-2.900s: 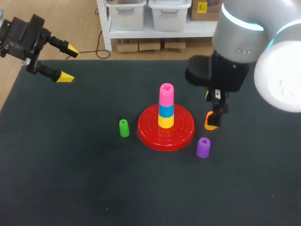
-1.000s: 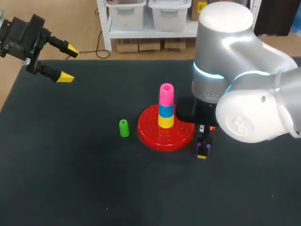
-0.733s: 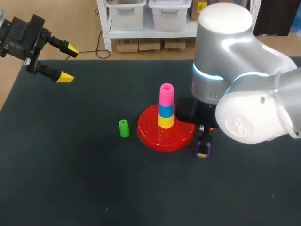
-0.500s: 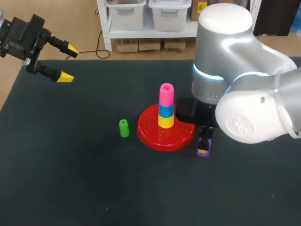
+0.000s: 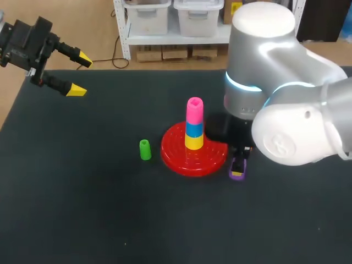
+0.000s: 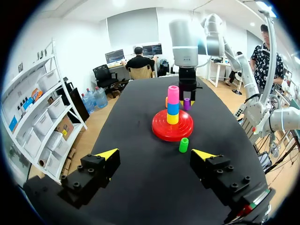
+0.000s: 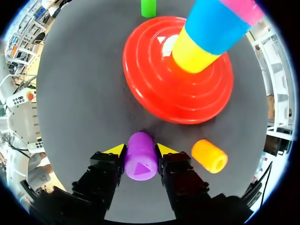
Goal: Pick up and stack the cylinders on the red base in this order: pink,purple,orange,green
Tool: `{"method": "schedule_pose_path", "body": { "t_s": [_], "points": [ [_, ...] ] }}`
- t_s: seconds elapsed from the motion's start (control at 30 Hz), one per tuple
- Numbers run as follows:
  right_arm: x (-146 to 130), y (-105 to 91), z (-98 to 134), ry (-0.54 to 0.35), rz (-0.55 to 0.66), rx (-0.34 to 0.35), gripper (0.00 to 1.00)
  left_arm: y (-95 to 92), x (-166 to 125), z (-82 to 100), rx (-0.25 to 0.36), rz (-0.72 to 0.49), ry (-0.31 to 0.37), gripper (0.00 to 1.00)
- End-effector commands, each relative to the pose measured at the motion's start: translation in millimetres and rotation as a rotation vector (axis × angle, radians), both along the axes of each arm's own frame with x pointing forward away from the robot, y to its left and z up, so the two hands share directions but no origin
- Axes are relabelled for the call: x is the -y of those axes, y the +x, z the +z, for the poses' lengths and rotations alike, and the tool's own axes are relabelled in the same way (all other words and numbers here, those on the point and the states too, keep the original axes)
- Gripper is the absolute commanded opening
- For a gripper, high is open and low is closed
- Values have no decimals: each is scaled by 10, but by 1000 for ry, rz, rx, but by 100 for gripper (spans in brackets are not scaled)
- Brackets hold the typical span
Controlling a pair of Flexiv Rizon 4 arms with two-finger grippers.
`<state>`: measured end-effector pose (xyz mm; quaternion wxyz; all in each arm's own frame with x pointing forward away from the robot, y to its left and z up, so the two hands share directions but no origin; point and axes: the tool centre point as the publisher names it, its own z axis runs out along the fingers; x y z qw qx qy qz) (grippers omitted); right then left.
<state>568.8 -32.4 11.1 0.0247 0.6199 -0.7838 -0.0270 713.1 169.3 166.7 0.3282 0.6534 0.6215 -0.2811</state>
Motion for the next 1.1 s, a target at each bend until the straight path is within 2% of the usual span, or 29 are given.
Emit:
{"method": "schedule_pose_path", "body": {
  "t_s": [0.03,0.27,0.37,0.57,0.67,0.8,1.1],
  "points": [
    [50,-10,323,28,19,39,0,5,-4,-5,0,-1,0,100],
    [33,198,1103,20,113,156,0,5,-4,-5,0,-1,0,100],
    [-18,306,1427,43,138,209,0,5,-4,-5,0,-1,0,100],
    [-232,529,1869,69,203,287,0,5,-4,-5,0,-1,0,100],
    [-362,637,1952,62,234,307,0,5,-4,-5,0,-1,0,100],
    [-544,743,1938,42,274,304,0,5,-4,-5,0,-1,0,100],
    [-818,772,1829,25,324,305,0,5,-4,-5,0,-1,0,100]
  ]
}}
